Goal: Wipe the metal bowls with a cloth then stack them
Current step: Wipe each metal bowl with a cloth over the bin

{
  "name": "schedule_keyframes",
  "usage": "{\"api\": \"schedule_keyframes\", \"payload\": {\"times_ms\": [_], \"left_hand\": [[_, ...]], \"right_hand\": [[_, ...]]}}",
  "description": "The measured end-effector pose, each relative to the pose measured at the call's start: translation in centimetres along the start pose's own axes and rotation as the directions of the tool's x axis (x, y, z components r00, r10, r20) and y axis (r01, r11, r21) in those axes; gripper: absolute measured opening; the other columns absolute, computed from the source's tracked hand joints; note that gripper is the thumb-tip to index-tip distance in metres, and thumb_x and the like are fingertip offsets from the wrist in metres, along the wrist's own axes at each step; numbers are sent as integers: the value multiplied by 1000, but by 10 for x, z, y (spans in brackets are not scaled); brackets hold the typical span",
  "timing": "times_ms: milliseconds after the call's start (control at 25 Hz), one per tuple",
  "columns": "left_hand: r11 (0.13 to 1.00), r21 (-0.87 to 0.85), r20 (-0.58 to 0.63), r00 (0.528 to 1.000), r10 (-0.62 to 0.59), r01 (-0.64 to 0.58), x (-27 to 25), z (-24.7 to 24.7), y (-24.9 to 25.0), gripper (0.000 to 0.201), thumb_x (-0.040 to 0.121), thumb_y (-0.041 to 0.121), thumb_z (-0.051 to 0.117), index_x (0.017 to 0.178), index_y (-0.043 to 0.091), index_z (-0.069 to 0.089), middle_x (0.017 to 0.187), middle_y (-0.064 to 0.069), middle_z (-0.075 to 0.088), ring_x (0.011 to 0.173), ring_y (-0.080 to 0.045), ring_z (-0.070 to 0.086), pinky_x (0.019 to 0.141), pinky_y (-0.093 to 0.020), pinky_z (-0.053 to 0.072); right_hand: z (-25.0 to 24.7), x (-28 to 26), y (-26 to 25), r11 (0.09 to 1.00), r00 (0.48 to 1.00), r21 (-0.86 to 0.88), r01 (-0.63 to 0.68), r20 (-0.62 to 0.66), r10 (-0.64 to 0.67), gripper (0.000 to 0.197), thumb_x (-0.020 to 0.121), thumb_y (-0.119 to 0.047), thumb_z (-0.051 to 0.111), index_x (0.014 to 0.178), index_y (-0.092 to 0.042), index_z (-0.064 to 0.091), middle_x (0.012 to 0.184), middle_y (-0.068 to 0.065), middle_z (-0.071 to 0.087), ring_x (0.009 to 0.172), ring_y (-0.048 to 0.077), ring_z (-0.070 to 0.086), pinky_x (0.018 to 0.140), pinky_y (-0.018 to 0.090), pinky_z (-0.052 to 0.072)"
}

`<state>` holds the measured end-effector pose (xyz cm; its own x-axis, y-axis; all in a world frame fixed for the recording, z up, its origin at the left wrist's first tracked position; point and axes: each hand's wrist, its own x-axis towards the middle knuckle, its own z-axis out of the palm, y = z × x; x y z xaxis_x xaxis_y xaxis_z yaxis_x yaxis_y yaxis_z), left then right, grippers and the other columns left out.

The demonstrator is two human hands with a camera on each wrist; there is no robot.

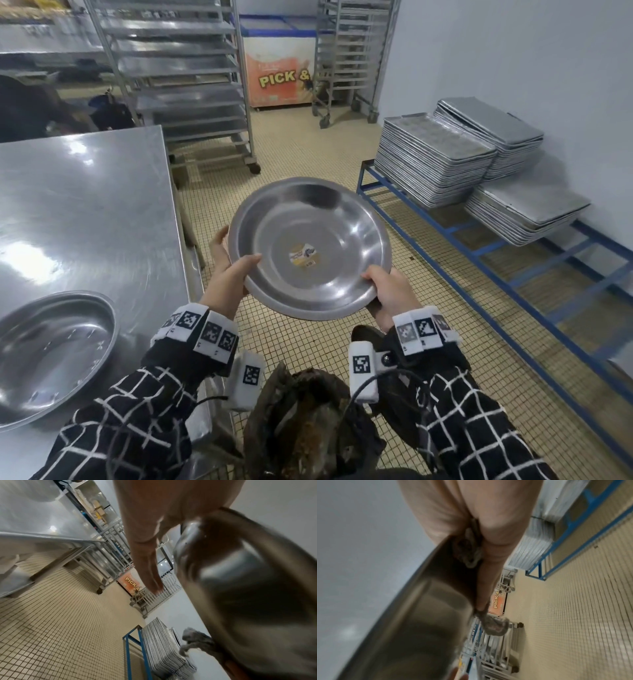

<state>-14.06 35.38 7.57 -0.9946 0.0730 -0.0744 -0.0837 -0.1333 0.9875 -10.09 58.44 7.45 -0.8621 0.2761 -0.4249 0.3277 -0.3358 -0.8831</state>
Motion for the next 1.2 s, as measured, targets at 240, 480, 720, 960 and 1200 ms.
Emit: {"api": "schedule_keyframes", "payload": {"times_ms": [240,480,720,960,1200], "left_hand": [[958,63,100,954,-284,278,7,-13,5,28,94,29,52,110,7,58,87,-12,71,78,-28,68,76,-45,55],[976,158,-87,986,-140,153,14,-13,3,3,95,28,52,97,27,54,92,-11,65,80,-30,65,72,-47,55],[891,445,20,995,95,-94,14,-21,14,22,98,36,43,99,21,59,86,-7,66,83,-30,64,76,-44,53],[881,458,163,985,49,-120,5,-10,23,36,93,44,43,92,13,62,87,-22,67,82,-43,63,82,-57,51],[900,418,178,983,53,-124,8,2,30,39,90,49,46,90,15,65,85,-11,72,83,-32,69,86,-51,53]], "right_hand": [[-8,11,11,934,990,-330,136,7,-141,19,88,-28,57,99,-12,58,96,11,66,94,29,65,81,42,56],[-7,19,28,816,964,-546,189,-57,-261,46,97,-52,29,99,-13,53,88,8,64,79,23,65,63,28,54],[-2,27,29,578,896,-724,375,124,-426,24,100,-25,38,110,-12,56,115,4,51,96,9,57,83,22,50],[27,45,-1,125,588,-695,708,482,-650,35,93,-14,56,127,-8,58,129,7,55,119,18,49,106,27,37],[49,61,10,-97,414,-696,711,527,-742,37,85,-5,58,122,-9,63,120,11,59,119,30,40,108,31,29]]}}
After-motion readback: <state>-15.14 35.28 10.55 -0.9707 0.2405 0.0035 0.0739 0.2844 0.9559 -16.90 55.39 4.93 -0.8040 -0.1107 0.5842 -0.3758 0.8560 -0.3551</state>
